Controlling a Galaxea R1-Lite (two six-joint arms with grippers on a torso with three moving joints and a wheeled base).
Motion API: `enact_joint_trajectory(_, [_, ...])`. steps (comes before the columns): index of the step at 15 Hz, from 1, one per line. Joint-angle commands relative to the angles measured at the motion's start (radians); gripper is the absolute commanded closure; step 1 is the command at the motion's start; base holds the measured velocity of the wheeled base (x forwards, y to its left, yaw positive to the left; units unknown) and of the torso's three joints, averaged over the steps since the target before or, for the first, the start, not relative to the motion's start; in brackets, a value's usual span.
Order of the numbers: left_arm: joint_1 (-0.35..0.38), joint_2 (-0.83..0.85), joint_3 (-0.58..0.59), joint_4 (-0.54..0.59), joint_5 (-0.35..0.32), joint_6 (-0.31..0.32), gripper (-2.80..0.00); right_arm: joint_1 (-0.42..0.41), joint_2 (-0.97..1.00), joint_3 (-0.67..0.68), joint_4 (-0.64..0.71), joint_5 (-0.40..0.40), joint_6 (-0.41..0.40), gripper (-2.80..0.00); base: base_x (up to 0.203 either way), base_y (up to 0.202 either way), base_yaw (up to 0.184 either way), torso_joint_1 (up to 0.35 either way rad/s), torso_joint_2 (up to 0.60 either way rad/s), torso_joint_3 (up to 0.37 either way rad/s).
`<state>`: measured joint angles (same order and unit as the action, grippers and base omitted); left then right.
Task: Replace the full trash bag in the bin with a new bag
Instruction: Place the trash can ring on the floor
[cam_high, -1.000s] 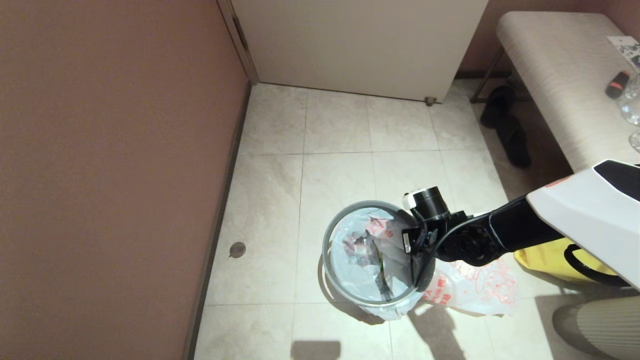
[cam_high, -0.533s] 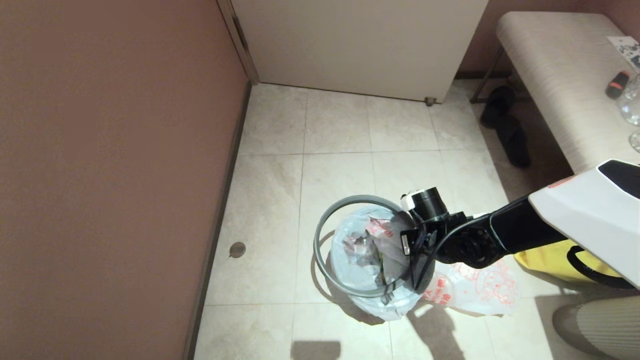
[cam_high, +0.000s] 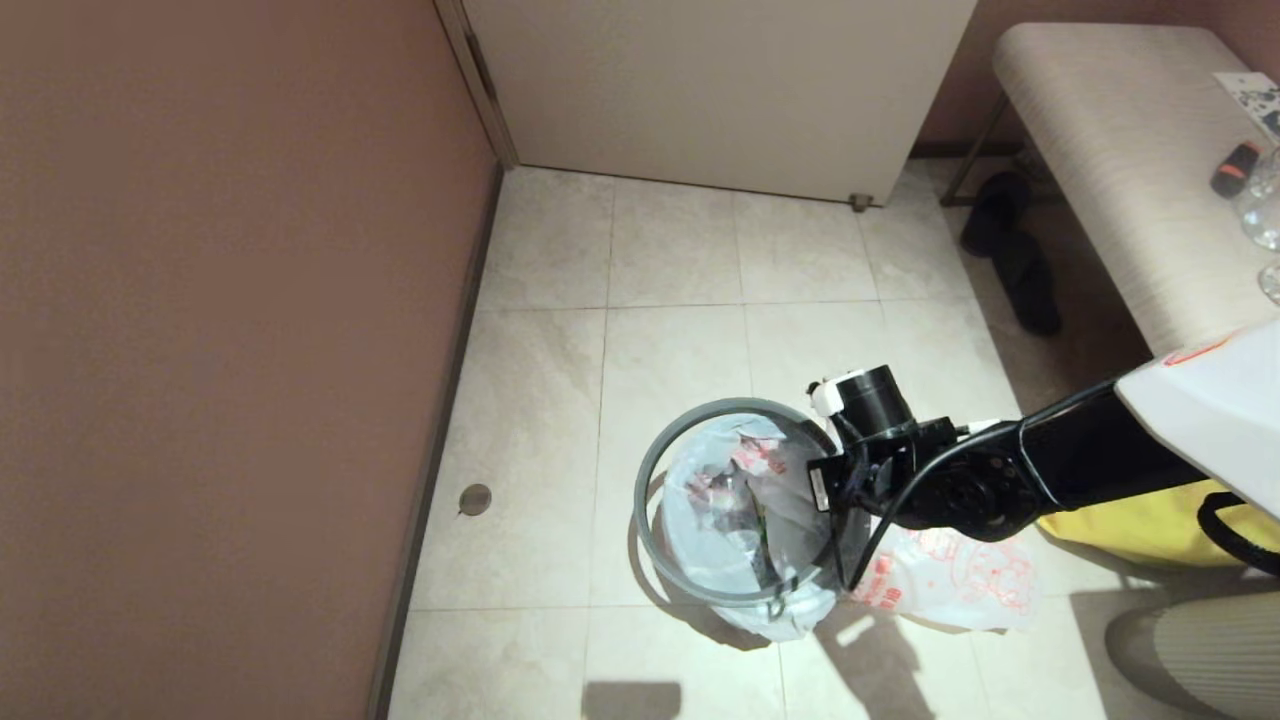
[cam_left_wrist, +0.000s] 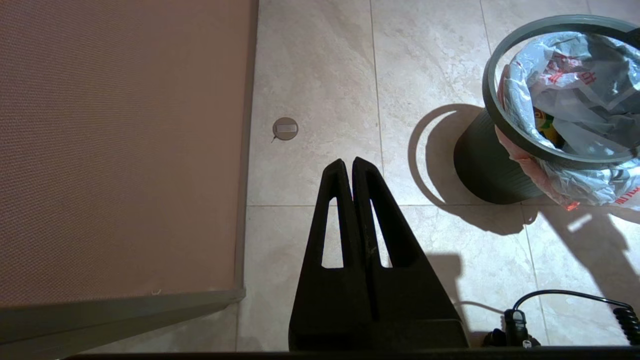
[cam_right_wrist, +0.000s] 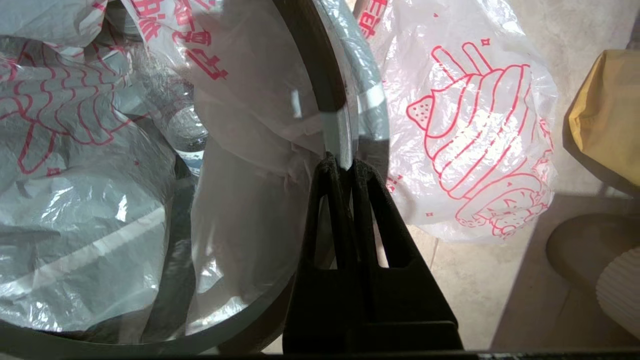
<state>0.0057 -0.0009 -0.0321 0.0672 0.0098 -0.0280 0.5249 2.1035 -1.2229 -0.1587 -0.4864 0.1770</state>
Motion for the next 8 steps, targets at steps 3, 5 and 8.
enact_joint_trajectory(3, [0.000,0.001,0.000,0.000,0.000,-0.001,0.00,0.000,-0.139,0.110,0.007,0.004,0.007,0.00,0.000,0.000,0.000,0.000,0.00,0.000])
enact_joint_trajectory(5, [0.000,0.001,0.000,0.000,0.000,-0.001,0.00,-0.002,-0.214,0.150,0.051,0.005,0.028,0.00,0.000,0.000,0.000,0.000,0.00,0.000])
enact_joint_trajectory(8, [0.000,0.001,0.000,0.000,0.000,-0.001,0.00,-0.003,-0.378,0.198,0.162,0.007,0.089,0.00,0.000,0.000,0.000,0.000,0.00,0.000])
